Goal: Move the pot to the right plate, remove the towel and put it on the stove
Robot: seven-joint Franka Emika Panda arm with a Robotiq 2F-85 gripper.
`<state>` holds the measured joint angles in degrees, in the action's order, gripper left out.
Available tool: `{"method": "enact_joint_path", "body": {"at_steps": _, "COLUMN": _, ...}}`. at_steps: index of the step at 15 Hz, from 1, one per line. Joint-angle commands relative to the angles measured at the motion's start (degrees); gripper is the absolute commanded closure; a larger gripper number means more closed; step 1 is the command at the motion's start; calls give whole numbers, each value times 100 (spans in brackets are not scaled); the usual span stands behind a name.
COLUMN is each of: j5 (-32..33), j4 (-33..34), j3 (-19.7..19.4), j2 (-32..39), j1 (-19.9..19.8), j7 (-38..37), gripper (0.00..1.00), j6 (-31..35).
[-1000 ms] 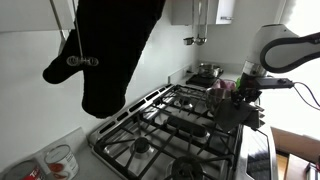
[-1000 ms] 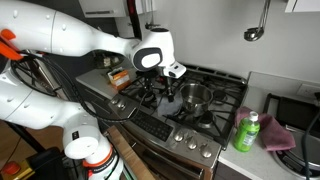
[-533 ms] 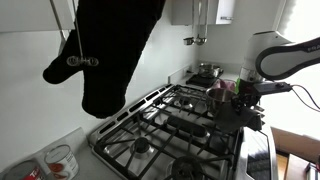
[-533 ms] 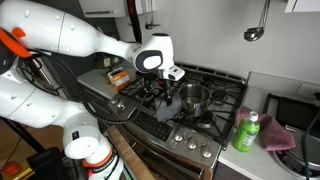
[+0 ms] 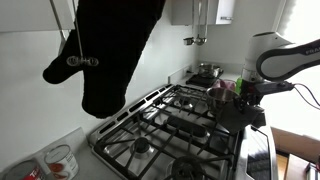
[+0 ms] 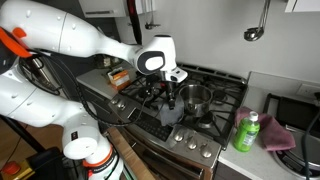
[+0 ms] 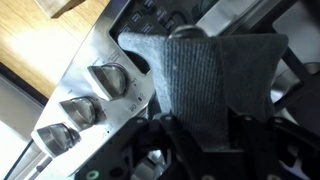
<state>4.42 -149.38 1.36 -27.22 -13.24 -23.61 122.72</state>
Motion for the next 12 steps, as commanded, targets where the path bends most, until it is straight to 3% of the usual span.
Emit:
{"method": "enact_joint_path", "body": {"at_steps": 1, "j5": 281, "j4": -1, "j3": -64, "j2": 64, "j1": -138, "j7": -188, "gripper": 89, "j6": 25}}
{"method": "enact_joint_path", "body": {"at_steps": 12, "j5": 383, "j4": 65, "j3": -95, "j2": 228, "j1": -372, "j7": -674, "gripper": 89, "j6": 586}}
